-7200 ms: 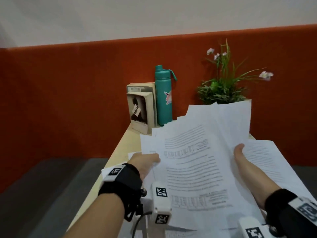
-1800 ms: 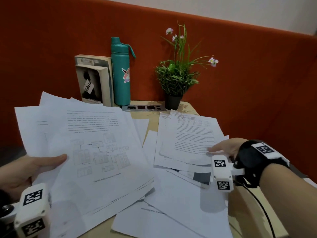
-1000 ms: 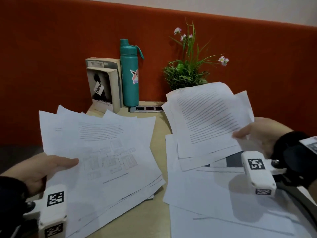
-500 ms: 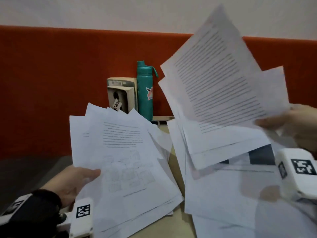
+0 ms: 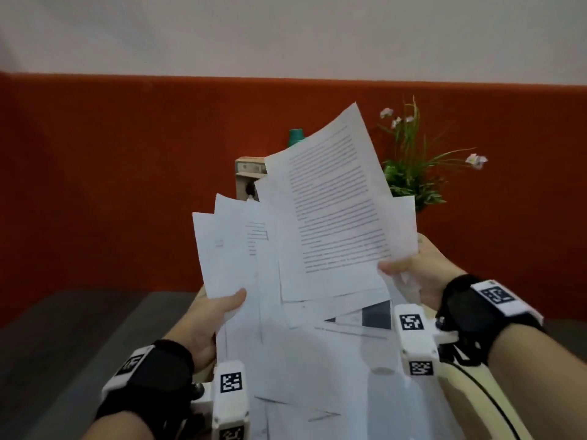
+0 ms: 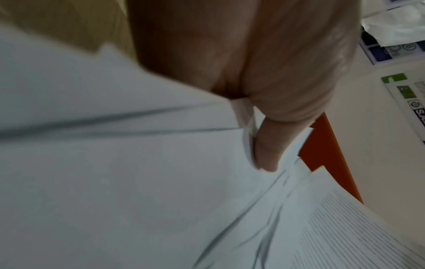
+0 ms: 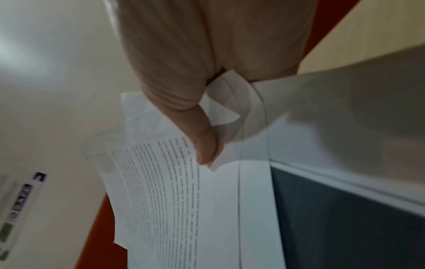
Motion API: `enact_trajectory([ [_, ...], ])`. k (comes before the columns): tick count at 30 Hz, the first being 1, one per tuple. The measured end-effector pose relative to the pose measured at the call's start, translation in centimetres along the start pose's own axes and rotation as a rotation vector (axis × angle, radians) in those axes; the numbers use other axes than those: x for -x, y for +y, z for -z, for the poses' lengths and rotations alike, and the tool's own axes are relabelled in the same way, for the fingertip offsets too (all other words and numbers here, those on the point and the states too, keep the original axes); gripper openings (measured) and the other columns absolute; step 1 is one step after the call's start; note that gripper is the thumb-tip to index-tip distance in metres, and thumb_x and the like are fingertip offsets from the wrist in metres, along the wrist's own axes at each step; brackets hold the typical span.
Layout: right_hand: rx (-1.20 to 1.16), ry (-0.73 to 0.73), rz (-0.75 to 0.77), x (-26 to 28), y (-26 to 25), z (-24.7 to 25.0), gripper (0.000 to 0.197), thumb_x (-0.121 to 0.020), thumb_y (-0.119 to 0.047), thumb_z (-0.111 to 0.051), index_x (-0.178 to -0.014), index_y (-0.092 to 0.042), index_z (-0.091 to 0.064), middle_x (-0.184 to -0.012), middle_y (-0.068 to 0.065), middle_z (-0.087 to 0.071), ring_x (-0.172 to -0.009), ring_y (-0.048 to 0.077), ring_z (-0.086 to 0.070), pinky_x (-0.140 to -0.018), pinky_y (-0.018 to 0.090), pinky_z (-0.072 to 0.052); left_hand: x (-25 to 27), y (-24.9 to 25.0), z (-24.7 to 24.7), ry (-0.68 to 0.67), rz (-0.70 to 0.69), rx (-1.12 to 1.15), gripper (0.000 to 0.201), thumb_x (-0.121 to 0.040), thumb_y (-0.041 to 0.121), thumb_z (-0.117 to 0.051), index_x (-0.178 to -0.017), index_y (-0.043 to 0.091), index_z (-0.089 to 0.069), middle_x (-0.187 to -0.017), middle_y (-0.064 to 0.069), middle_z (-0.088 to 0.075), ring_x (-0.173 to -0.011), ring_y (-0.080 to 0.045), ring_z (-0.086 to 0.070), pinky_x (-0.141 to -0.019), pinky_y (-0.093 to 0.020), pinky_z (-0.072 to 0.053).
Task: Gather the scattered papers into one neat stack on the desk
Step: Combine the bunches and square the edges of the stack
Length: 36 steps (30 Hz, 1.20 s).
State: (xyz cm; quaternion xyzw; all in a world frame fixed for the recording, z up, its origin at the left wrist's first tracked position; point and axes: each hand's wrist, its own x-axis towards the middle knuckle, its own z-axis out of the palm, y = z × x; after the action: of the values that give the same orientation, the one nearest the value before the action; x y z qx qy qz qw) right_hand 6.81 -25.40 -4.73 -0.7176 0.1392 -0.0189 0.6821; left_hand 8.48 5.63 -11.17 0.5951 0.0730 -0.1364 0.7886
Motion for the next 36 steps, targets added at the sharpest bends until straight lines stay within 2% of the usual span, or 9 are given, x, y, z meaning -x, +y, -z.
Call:
enact_trajectory([
  [4,-0.091,-0.031,-0.114,-0.9,3.1,-2.0,0.047,-0.086,0.015,-0.056,-0.129,-0.002,-0.059,-0.131,0.009,-0.064,-0.117,0.029,-0.059,-0.104,0.038,-0.041,0.7,-0.2,-0.9,-0.042,-0.03,-0.032,0.016,-0.093,0.035,-0.056,-0.106,0.03,-0.064,-0.114,0.002,-0.073,-0.11,-0.025,-0.065,-0.104,-0.046,-0.043],
  [9,0.089,-0.151,-0.18,-0.6,4.5,-5.2,0.029,-0.088,0.009,-0.059,-0.11,-0.009,-0.062,-0.109,0.005,-0.069,-0.081,0.011,-0.059,-0.063,0.024,-0.041,0.1,-1.0,-1.2,-0.052,-0.062,-0.13,0.026,-0.085,0.004,-0.067,-0.104,0.022,-0.067,-0.105,0.001,-0.077,-0.097,-0.021,-0.071,-0.082,-0.033,-0.055],
  [11,0.134,-0.14,-0.175,-1.1,4.3,-5.3,0.026,-0.087,0.006,-0.063,-0.109,-0.006,-0.062,-0.117,0.01,-0.07,-0.09,0.02,-0.064,-0.072,0.028,-0.049,-0.2,-0.8,-0.8,-0.041,-0.079,-0.183,0.036,-0.083,-0.009,-0.063,-0.11,0.015,-0.066,-0.095,0.0,-0.079,-0.09,-0.024,-0.073,-0.074,-0.033,-0.057],
  [14,0.122,0.017,-0.152,-2.1,3.8,-4.1,0.072,-0.082,-0.015,-0.075,-0.145,-0.009,-0.039,-0.143,0.013,-0.052,-0.126,0.031,-0.052,-0.102,0.038,-0.041,-0.3,0.4,0.0,-0.085,-0.114,-0.152,0.049,-0.077,-0.012,-0.066,-0.123,0.007,-0.061,-0.11,-0.009,-0.076,-0.095,-0.025,-0.074,-0.068,-0.029,-0.06],
  [17,0.068,0.012,-0.16,-2.5,3.3,-3.7,0.1,-0.069,-0.031,-0.085,-0.151,-0.012,-0.031,-0.145,0.007,-0.05,-0.125,0.027,-0.05,-0.105,0.041,-0.039,-0.6,1.9,0.4,-0.141,-0.141,-0.049,0.053,-0.07,-0.008,-0.07,-0.122,0.003,-0.062,-0.117,-0.016,-0.071,-0.102,-0.03,-0.071,-0.081,-0.035,-0.06],
  [21,-0.157,-0.177,-0.089,-2.4,1.9,-4.4,0.052,-0.071,-0.023,-0.08,-0.121,-0.012,-0.069,-0.12,0.007,-0.073,-0.114,0.027,-0.065,-0.107,0.043,-0.043,-0.6,3.8,-0.3,-0.197,-0.183,-0.056,0.058,-0.065,-0.003,-0.071,-0.122,0.006,-0.063,-0.117,-0.015,-0.072,-0.108,-0.035,-0.067,-0.094,-0.046,-0.052],
  [26,-0.169,-0.002,0.176,-2.5,-0.6,-5.6,0.041,-0.085,0.007,-0.061,-0.124,-0.004,-0.064,-0.114,0.01,-0.072,-0.102,0.025,-0.068,-0.094,0.038,-0.052,-0.9,5.9,-1.9,-0.072,-0.287,-0.165,0.036,-0.074,-0.008,-0.065,-0.106,0.01,-0.068,-0.109,-0.014,-0.075,-0.099,-0.03,-0.071,-0.087,-0.042,-0.054],
  [30,-0.102,0.148,0.377,-2.0,-2.5,-6.3,0.034,-0.083,0.005,-0.06,-0.115,-0.005,-0.066,-0.107,0.009,-0.072,-0.1,0.027,-0.068,-0.089,0.039,-0.054,-0.7,7.3,-3.2,0.034,-0.397,-0.129,0.038,-0.08,-0.008,-0.059,-0.115,0.007,-0.063,-0.108,-0.012,-0.074,-0.102,-0.033,-0.07,-0.094,-0.047,-0.052],
  [36,-0.127,0.292,0.659,-1.2,-4.4,-6.7,0.023,-0.082,-0.005,-0.065,-0.103,-0.016,-0.063,-0.092,-0.003,-0.07,-0.087,0.019,-0.066,-0.073,0.027,-0.051,0.3,8.6,-5.2,0.135,-0.671,-0.165,0.05,-0.077,0.0,-0.074,-0.124,0.01,-0.059,-0.099,0.003,-0.073,-0.086,-0.008,-0.073,-0.074,-0.025,-0.059],
])
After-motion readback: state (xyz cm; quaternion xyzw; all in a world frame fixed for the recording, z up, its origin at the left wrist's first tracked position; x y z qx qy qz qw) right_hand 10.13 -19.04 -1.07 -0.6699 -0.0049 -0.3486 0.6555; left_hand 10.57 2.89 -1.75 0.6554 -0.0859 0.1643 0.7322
